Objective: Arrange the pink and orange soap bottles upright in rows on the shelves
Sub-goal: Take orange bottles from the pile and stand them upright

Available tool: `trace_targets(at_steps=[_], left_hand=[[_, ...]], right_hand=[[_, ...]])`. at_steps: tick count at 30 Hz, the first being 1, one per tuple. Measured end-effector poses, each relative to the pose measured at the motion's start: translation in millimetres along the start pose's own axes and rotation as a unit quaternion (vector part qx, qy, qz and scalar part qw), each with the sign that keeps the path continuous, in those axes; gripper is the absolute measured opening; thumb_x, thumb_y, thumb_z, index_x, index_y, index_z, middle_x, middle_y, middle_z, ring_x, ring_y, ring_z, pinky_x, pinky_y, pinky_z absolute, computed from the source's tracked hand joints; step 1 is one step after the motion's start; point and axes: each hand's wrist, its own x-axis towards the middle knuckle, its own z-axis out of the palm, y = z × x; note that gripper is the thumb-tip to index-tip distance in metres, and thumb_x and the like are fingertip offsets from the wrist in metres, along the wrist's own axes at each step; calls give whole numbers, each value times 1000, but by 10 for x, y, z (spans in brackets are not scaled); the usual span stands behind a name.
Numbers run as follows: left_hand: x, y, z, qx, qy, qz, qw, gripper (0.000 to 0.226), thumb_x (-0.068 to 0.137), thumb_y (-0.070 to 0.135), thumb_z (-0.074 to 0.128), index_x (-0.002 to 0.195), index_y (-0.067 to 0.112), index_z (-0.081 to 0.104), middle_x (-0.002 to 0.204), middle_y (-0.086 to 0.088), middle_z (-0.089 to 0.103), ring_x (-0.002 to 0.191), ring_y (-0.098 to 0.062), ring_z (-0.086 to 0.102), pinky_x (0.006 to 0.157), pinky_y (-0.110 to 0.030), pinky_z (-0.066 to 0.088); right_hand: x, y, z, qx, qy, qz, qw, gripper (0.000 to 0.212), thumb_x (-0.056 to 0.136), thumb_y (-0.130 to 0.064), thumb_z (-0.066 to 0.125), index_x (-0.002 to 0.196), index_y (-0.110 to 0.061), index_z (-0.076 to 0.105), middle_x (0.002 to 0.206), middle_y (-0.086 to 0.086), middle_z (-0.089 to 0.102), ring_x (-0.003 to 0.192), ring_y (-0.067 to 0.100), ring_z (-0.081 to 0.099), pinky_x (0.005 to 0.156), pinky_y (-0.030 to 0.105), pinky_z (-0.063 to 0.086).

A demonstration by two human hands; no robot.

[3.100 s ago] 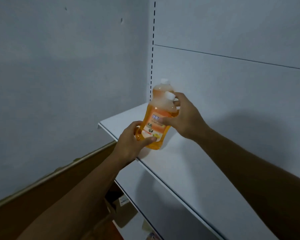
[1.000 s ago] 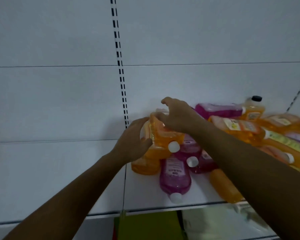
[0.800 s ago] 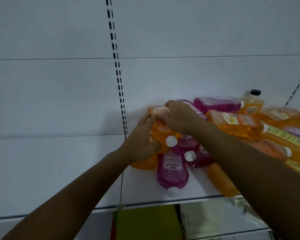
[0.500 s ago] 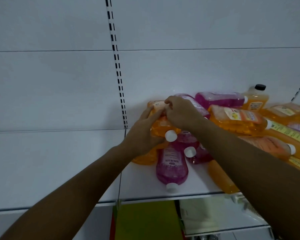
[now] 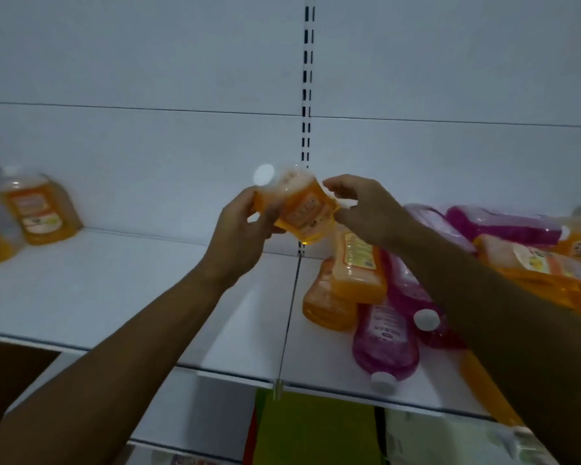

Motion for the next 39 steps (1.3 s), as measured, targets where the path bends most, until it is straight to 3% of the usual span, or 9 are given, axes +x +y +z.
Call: trace_targets(at_steps=[2, 5, 9, 12, 15, 17, 27, 31, 39], left_hand=[[-45, 54, -309, -8, 49, -53, 997, 37, 95, 41, 48, 118, 14, 59, 105, -5, 68, 85, -22, 72, 64, -18, 53], [-158, 107, -785, -1, 130, -120, 984, 39, 96, 47, 45, 106, 15, 65, 94, -2, 68, 74, -26, 73, 62, -23, 55], [-395, 28, -1407, 41, 213, -170, 961, 43, 94, 55, 44, 94, 20, 68, 78, 6, 67, 64, -13, 66, 69, -26, 55], [-560, -104, -1915, 32, 259, -178, 949, 35, 90, 49, 57, 97, 16, 68, 77, 6, 67, 70, -10, 61, 71, -27, 52], [-690, -231, -2460, 31, 268, -176, 947, 36, 79, 28, 75, 110, 14, 64, 96, 5, 72, 89, -11, 69, 73, -24, 55], [-738, -339, -2847, 65, 273, -177, 943, 42, 76, 19, 79, 114, 13, 63, 101, 3, 72, 93, -10, 69, 78, -27, 58], [-764, -690, -4322, 169, 270, -161, 934, 53, 77, 26, 73, 126, 13, 58, 112, 0, 68, 100, -13, 66, 86, -36, 57], [-800, -859, -4752, 214, 282, -161, 921, 44, 80, 25, 74, 121, 14, 62, 110, -1, 69, 102, -19, 66, 87, -46, 57], [-706, -1101, -5053, 284, 273, -165, 904, 44, 84, 31, 71, 123, 16, 58, 113, 2, 66, 104, -14, 63, 92, -42, 54]], right_hand=[[69, -67, 226, 14, -55, -6, 998, 56, 87, -9, 67, 139, -14, 47, 135, 2, 54, 124, 16, 50, 100, 31, 42], [174, -261, 657, 84, -106, -14, 991, 55, 83, -17, 74, 133, -17, 51, 125, 2, 59, 109, 16, 61, 94, 37, 51], [305, -646, 1385, 92, -147, -41, 984, 44, 78, -21, 79, 117, -18, 60, 107, 1, 67, 93, 17, 67, 87, 43, 55], [379, -943, 1993, 90, -179, -46, 979, 46, 76, -27, 80, 115, -18, 58, 108, 3, 67, 95, 18, 66, 86, 42, 55], [484, -1254, 2595, 118, -208, -49, 970, 47, 77, -26, 80, 115, -16, 54, 106, 1, 66, 95, 16, 64, 79, 29, 51], [597, -1460, 2989, 120, -232, -53, 964, 41, 77, -29, 79, 108, -16, 56, 105, 0, 67, 95, 16, 64, 81, 31, 52], [1176, -2346, 4524, 128, -292, -73, 945, 39, 81, -31, 76, 111, -17, 55, 106, -4, 68, 95, 14, 65, 87, 33, 54], [1333, -2559, 4937, 142, -300, -73, 941, 31, 84, -23, 73, 109, -24, 54, 95, -16, 61, 85, 1, 58, 77, 19, 45], [1439, -2698, 5328, 125, -288, -69, 947, 40, 88, -26, 69, 125, -20, 54, 116, -3, 66, 107, 16, 62, 95, 36, 50]])
